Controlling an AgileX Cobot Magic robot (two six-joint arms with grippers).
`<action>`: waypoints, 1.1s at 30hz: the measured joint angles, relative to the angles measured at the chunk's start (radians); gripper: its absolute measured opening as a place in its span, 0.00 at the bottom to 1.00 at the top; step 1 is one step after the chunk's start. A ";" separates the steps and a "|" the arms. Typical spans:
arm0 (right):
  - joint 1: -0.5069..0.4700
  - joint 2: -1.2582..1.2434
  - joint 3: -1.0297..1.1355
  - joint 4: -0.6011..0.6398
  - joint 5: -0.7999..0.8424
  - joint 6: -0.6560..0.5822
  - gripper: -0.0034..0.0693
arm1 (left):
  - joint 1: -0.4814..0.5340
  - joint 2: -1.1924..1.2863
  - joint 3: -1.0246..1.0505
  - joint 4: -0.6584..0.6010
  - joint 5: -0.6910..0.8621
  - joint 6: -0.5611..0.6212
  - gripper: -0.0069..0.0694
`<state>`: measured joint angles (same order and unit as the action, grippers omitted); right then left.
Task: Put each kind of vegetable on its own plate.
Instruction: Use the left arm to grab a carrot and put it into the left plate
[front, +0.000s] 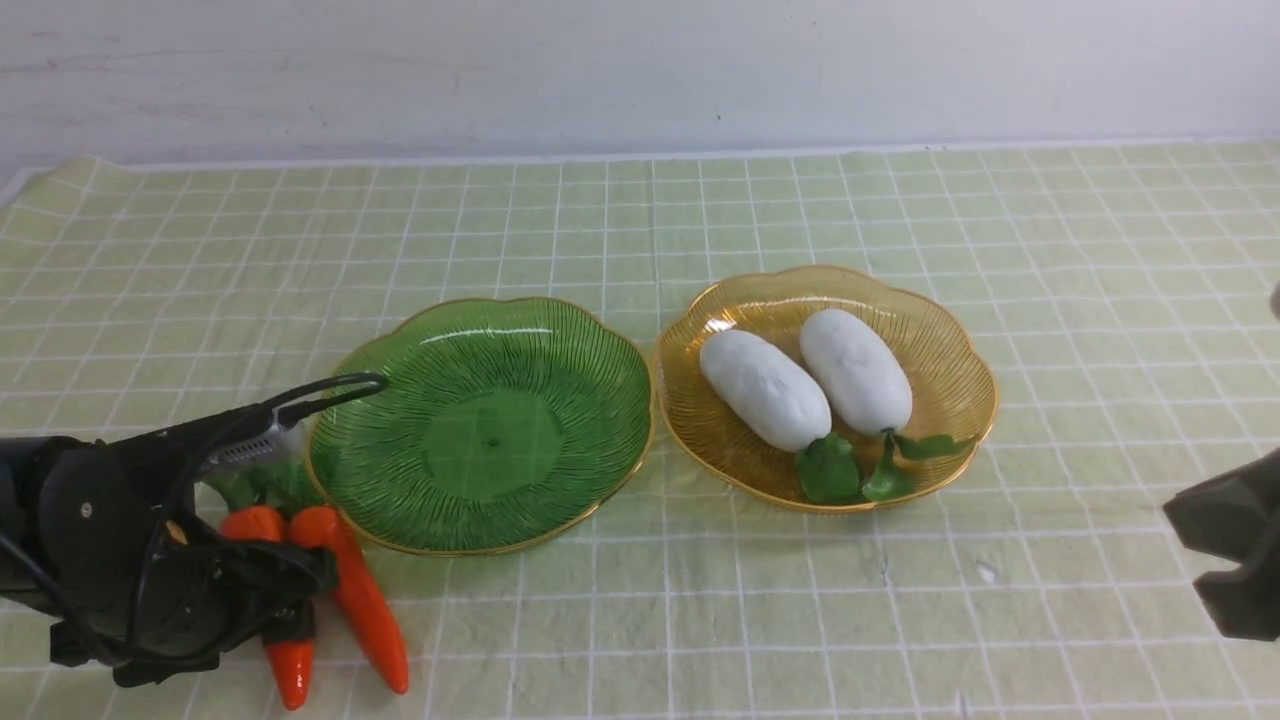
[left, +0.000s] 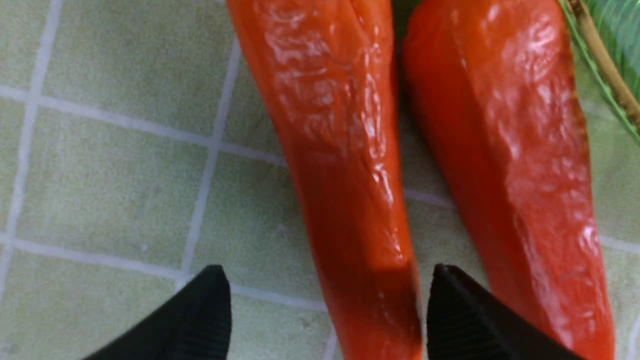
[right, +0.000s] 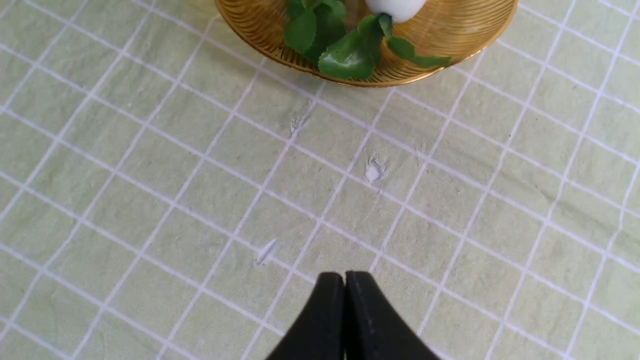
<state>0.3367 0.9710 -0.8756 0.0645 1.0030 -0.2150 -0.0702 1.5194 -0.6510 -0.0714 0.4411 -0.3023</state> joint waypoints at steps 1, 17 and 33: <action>0.000 0.000 0.000 0.000 0.000 0.000 0.03 | 0.000 0.012 0.000 0.000 -0.001 0.000 0.68; 0.000 0.000 0.000 0.000 0.002 0.000 0.03 | 0.000 -0.154 -0.002 0.145 0.223 0.006 0.36; 0.000 0.000 0.000 0.009 0.000 0.000 0.03 | -0.001 -0.252 -0.356 -0.111 0.478 0.209 0.36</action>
<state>0.3367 0.9710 -0.8756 0.0736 1.0029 -0.2150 -0.0713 1.2670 -1.0068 -0.1823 0.9191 -0.0931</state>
